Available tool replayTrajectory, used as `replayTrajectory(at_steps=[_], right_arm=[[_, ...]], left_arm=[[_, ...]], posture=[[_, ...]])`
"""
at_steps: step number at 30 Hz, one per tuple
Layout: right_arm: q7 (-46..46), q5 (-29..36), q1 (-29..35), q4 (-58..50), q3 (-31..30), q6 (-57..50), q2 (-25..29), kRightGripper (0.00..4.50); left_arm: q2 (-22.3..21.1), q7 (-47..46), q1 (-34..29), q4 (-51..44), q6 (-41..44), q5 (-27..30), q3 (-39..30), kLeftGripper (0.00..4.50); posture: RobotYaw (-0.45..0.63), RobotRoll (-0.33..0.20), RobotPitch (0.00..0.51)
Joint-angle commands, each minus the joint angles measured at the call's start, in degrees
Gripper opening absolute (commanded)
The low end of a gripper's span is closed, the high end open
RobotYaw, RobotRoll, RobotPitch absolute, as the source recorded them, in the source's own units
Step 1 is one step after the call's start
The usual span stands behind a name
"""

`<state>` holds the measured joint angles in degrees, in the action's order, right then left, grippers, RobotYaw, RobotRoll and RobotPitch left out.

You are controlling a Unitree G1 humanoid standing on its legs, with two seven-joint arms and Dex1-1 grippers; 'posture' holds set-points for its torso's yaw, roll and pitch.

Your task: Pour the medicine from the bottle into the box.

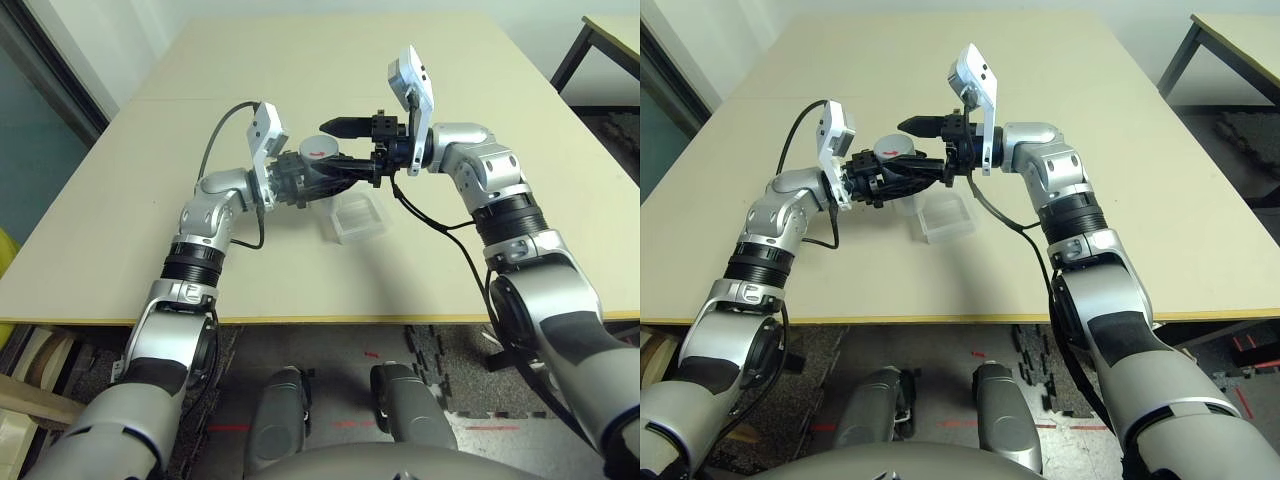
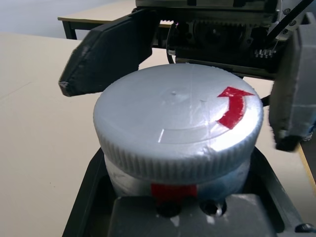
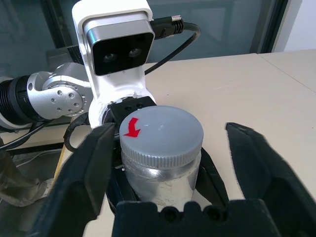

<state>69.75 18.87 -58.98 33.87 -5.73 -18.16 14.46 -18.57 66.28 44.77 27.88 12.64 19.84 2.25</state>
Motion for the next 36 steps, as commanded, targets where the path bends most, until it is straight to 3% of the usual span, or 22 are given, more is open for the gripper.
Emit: replayTrajectory(at_steps=[1,3,9,18,25,31,36], right_arm=[[0.3,-0.2,-0.6,0.7,0.4,0.5,-0.1,3.17],[0.8,-0.2,-0.6,0.8,0.4,0.6,-0.2,2.57],[3.8,0.2,-0.7,1.1,0.1,1.0,0.1,2.57],[21.7,6.0,-2.8,5.0,0.8,2.7,-1.1,2.57],[22.5,6.9,-6.7,11.7,1.8,6.3,-3.3,2.57],[18.7,5.5,-9.4,18.3,6.0,7.2,-4.6,4.5],[18.1,5.0,-9.3,20.3,7.6,7.4,-4.0,4.5]], left_arm=[[-0.3,0.5,0.8,-0.3,-0.2,-0.5,0.5,2.68],[-0.3,0.6,0.8,-0.5,0.0,-0.3,0.5,2.68],[-0.3,2.2,1.2,-1.0,1.3,0.8,0.6,2.68],[0.5,6.0,4.4,0.8,5.9,3.3,-0.8,2.68],[1.2,6.7,5.2,1.2,6.4,3.6,-0.8,2.68],[1.5,7.1,4.1,-0.3,6.9,3.6,-0.3,2.68],[1.3,7.2,3.4,-1.1,7.3,3.5,0.0,2.68]], posture=[[-0.19,0.0,0.07],[-0.19,0.0,0.07],[-0.19,0.0,0.073],[-0.2,0.0,0.075],[-0.18,0.0,0.081],[-0.18,0.0,0.084],[-0.19,0.0,0.086]])
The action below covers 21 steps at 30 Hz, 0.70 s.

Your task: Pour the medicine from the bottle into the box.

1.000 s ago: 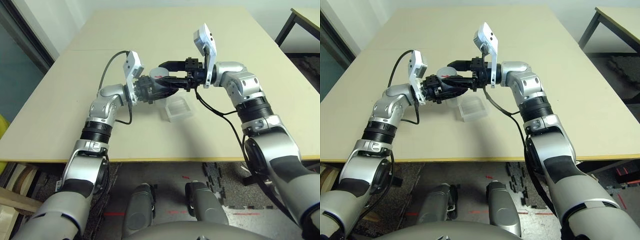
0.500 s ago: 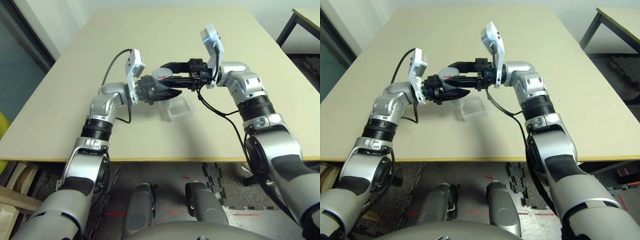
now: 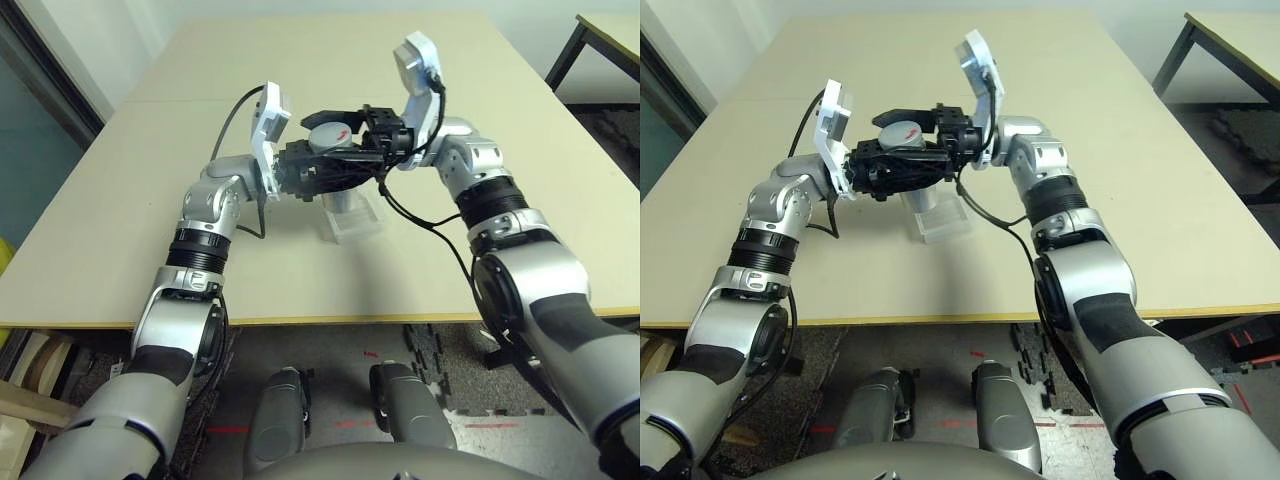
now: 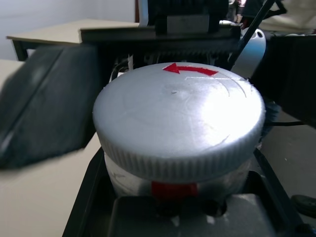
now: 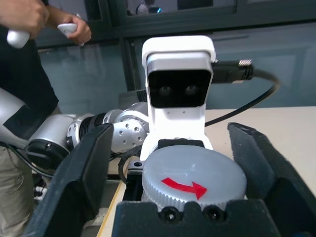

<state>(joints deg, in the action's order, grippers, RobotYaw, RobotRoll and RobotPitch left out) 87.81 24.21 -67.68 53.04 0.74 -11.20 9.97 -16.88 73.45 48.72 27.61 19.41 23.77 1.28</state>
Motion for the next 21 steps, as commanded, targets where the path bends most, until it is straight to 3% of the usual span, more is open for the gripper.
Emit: replayTrajectory(at_steps=[1,21], right_arm=[[0.0,-0.5,-0.5,1.2,1.3,0.5,0.7,4.5],[-1.9,-4.4,1.3,-0.8,0.5,3.7,3.0,4.5]], left_arm=[[-0.4,0.1,-0.6,-0.7,0.4,-0.5,1.0,2.68],[-0.9,-0.3,0.7,3.3,-2.6,-3.1,1.9,2.68]], posture=[[-0.19,0.0,0.086],[-0.2,0.0,0.074]])
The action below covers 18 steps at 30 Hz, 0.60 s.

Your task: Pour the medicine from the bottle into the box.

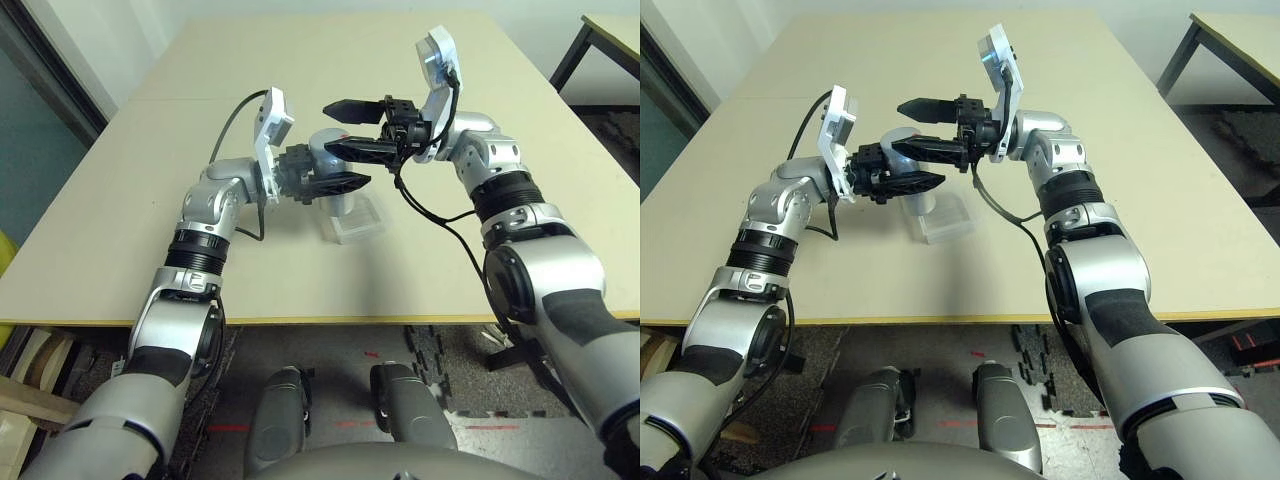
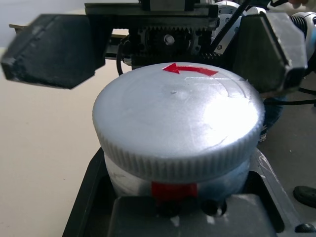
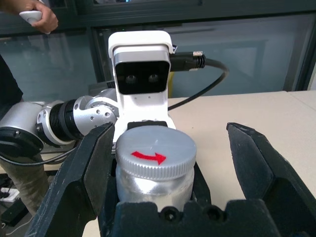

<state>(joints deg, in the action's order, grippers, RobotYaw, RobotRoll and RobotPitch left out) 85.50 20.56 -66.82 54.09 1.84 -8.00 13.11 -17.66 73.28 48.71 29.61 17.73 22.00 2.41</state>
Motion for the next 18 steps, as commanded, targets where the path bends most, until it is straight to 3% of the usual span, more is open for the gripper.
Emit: replayTrajectory(at_steps=[1,18], right_arm=[[0.4,-0.9,0.6,-2.3,-0.7,0.4,-0.3,4.5],[-3.2,-4.7,0.8,-2.7,-3.1,3.5,-2.2,4.5]], left_arm=[[-0.1,-0.2,0.9,1.7,-1.1,-1.4,0.8,2.68],[0.5,-0.3,2.0,2.1,-0.8,-3.0,2.2,2.68]], posture=[[-0.2,0.0,0.074],[-0.2,0.0,0.076]])
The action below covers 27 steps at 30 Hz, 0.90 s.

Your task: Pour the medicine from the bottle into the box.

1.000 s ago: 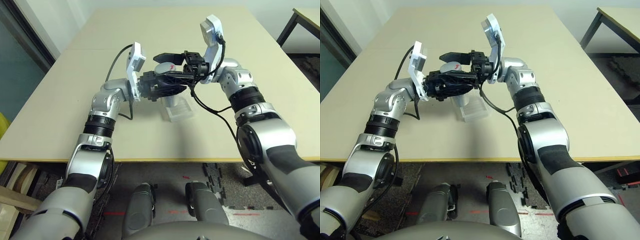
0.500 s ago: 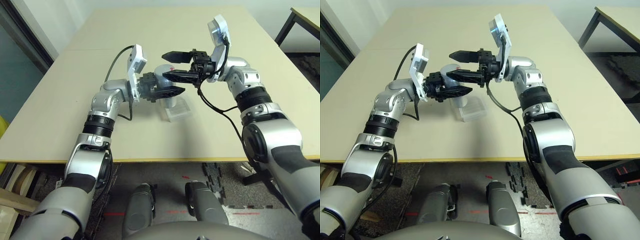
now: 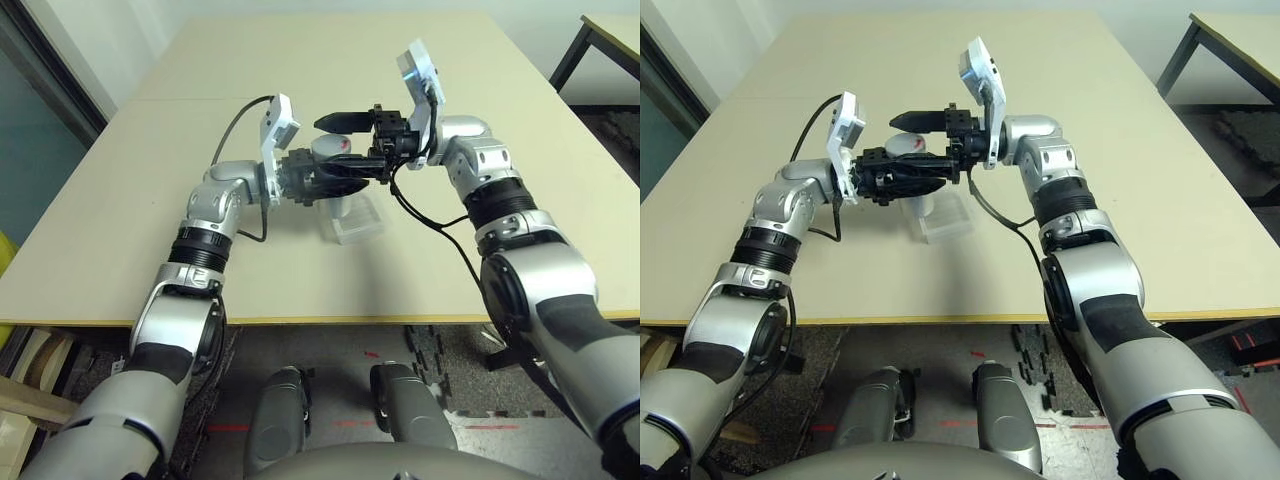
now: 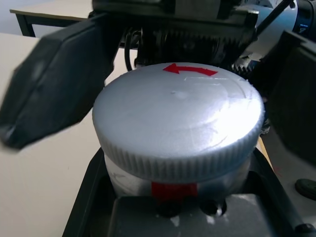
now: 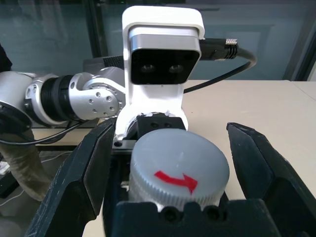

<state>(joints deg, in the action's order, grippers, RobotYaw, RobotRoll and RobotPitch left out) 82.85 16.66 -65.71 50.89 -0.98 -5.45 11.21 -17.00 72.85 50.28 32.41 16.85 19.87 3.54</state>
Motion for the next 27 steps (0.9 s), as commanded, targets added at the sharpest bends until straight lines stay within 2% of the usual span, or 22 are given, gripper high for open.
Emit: replayTrajectory(at_steps=[1,27], right_arm=[[-0.8,-0.8,-0.4,0.7,-0.2,1.0,-0.4,4.5],[-3.5,-1.5,-1.1,5.5,1.3,0.5,1.3,4.5]], left_arm=[[-0.1,0.2,0.5,-0.8,0.1,-0.8,1.1,2.68],[-2.2,1.4,-1.3,-2.3,-2.2,-0.5,1.4,2.68]], posture=[[-0.2,0.0,0.076],[-0.19,0.0,0.087]])
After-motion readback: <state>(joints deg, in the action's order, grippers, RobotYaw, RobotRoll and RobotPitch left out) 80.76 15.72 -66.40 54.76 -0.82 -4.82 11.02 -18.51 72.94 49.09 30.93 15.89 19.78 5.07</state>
